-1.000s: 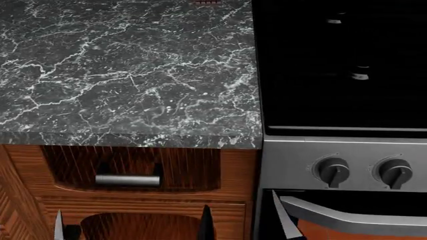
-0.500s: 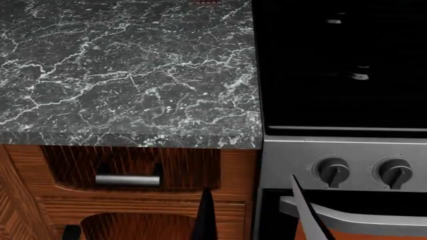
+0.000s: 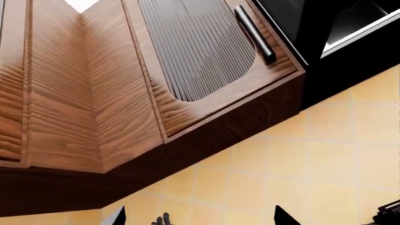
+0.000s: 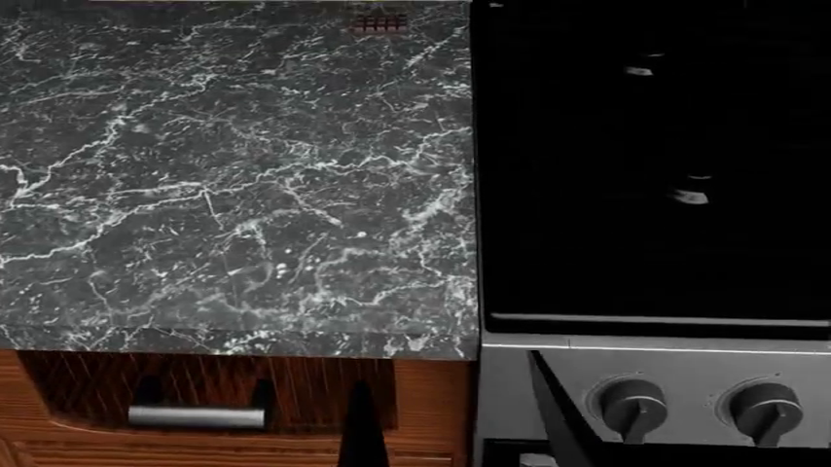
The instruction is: Close the microwave door
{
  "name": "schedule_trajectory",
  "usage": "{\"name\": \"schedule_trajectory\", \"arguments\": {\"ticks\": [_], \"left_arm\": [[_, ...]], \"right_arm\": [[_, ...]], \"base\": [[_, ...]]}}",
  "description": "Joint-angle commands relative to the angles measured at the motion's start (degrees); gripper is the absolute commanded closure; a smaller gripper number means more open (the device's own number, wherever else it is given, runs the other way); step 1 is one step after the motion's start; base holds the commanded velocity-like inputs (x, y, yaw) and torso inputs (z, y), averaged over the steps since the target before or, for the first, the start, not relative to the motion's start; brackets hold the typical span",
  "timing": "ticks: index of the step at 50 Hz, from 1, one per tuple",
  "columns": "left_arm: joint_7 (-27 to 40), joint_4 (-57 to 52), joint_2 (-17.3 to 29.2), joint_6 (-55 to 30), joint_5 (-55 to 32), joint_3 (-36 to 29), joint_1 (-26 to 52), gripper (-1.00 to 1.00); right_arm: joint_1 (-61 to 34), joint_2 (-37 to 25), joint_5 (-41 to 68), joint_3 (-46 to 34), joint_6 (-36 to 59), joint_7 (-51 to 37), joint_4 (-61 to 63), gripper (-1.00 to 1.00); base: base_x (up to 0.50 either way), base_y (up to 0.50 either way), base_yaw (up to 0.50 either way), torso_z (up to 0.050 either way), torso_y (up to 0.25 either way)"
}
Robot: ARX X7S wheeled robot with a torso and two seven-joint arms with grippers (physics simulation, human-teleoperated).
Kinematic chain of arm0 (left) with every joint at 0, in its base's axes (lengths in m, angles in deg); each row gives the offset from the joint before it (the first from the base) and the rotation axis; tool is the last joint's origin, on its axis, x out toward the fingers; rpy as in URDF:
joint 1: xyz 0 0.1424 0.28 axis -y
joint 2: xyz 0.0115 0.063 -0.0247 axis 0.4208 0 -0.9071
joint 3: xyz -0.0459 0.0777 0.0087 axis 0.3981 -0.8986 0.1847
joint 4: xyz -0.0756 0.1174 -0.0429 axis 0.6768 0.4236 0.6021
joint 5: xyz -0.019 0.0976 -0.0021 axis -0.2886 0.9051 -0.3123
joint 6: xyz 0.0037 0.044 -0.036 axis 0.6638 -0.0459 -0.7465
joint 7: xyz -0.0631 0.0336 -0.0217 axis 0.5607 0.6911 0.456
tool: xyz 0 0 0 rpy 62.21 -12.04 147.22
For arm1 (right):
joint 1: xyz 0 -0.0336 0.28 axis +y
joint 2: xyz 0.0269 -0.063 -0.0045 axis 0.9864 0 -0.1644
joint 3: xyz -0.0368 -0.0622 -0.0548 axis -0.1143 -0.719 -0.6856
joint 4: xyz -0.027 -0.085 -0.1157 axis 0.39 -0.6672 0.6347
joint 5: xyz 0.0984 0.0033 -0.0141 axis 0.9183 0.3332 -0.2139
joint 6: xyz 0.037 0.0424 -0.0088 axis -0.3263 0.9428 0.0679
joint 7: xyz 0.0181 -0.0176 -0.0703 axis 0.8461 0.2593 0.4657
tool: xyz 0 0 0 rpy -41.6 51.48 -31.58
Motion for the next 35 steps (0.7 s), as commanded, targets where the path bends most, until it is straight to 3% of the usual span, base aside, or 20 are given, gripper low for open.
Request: {"name": "schedule_trajectory", "arguments": {"ticks": [1, 13, 22, 28, 35], "left_arm": [[0.0, 0.0, 0.3, 0.1, 0.0, -0.4, 0.2, -1.0], [0.3, -0.2, 0.4, 0.3, 1.0, -0.7, -0.1, -1.0], [0.2, -0.4, 0.6, 0.2, 1.3, -0.8, 0.0, -1.0], [0.2, -0.4, 0.6, 0.0, 1.5, -1.0, 0.0, -1.0], [0.2, -0.5, 0.5, -0.2, 2.0, -1.2, 0.0, -1.0]], "right_arm": [[0.0, -0.5, -1.6, -0.7, -0.4, -0.5, 0.0, -1.0], [0.1, -0.9, -3.7, -1.5, -0.6, -1.0, -0.1, -1.0], [-0.2, -0.7, -5.8, -2.0, 0.6, -0.9, -0.4, -1.0], [-0.2, -0.8, -5.6, -1.9, 0.6, -1.2, -0.2, -1.0], [-0.1, -1.1, -3.9, -1.7, -1.0, -2.4, 0.6, -1.0]], "base": [[0.5, -0.17, 0.0, 0.0, 0.0], [0.5, -0.08, 0.0, 0.0, 0.0], [0.49, 0.24, 0.0, 0.0, 0.0], [0.32, 0.5, 0.0, 0.0, 0.0], [0.0, 0.0, 0.0, 0.0, 0.0]]}}
